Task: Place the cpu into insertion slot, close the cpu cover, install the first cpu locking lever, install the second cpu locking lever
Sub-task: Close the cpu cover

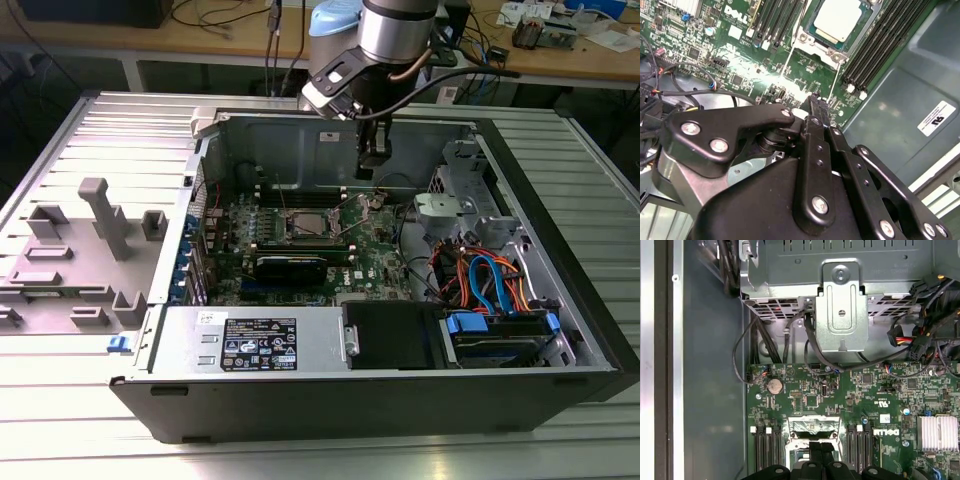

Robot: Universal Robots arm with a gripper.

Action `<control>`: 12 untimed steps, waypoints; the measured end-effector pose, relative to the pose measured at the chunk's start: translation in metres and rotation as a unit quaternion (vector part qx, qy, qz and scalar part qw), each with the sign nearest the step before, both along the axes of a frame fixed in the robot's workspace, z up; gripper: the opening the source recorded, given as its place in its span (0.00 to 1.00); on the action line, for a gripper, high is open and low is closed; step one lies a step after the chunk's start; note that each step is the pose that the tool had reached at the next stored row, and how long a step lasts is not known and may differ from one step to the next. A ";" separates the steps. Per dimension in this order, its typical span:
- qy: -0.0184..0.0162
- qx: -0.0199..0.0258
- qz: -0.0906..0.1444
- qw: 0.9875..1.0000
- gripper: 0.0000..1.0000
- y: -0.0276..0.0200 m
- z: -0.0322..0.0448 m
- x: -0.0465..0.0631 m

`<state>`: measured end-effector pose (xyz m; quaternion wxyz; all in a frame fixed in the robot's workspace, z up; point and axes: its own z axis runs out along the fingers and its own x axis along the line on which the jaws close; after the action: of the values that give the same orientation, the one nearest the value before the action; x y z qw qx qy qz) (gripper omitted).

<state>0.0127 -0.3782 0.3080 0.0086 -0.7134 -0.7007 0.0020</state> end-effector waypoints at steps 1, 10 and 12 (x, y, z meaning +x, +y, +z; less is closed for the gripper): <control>0.000 0.000 0.000 1.000 0.11 0.0000 0.0000 0.000; 0.000 0.000 0.000 1.000 0.11 0.0000 -0.0001 0.003; 0.000 0.000 0.000 1.000 0.11 0.0000 -0.0001 0.003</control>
<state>0.0157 -0.3782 0.3080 0.0086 -0.7134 -0.7007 0.0020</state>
